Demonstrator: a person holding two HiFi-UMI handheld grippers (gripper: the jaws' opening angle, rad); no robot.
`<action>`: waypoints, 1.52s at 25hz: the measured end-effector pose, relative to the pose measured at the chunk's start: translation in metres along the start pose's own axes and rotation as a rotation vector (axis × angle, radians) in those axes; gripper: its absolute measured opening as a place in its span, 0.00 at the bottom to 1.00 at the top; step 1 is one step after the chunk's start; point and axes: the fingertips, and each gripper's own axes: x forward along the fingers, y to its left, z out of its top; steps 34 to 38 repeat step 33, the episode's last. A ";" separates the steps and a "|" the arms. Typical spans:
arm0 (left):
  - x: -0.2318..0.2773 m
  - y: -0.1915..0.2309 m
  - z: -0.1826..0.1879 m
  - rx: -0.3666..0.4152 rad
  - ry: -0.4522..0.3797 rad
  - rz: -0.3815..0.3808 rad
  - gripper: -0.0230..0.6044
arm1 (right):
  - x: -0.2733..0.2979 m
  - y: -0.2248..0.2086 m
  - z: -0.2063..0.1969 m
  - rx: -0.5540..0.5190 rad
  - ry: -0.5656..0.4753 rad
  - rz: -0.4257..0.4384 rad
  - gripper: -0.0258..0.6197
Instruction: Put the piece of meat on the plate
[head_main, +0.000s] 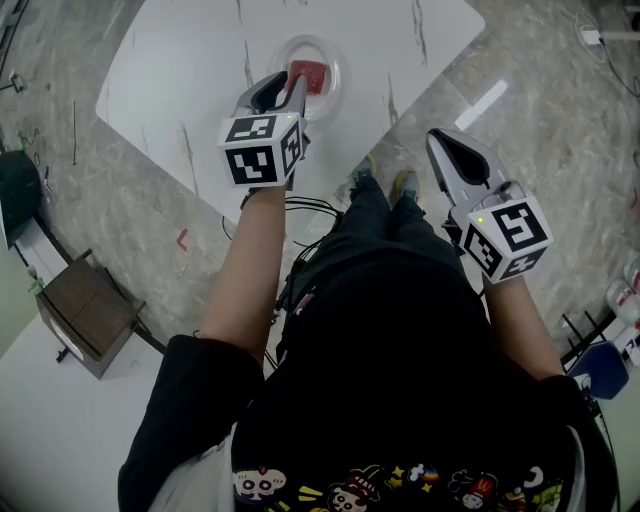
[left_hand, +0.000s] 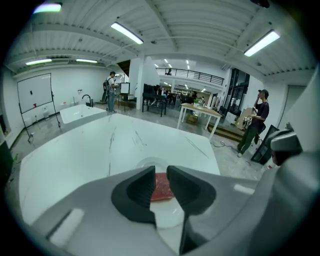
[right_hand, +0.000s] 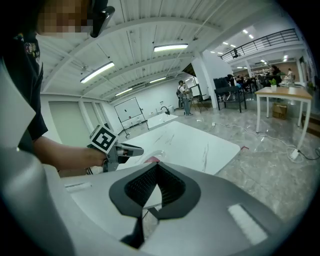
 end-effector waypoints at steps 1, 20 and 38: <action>-0.009 0.000 0.004 0.002 -0.028 0.013 0.35 | 0.001 0.002 0.004 -0.014 -0.006 0.003 0.07; -0.142 -0.021 0.011 -0.061 -0.268 0.079 0.26 | 0.005 0.049 0.058 -0.195 -0.108 0.033 0.07; -0.162 -0.011 0.003 -0.061 -0.317 0.085 0.26 | 0.009 0.056 0.050 -0.214 -0.118 0.007 0.07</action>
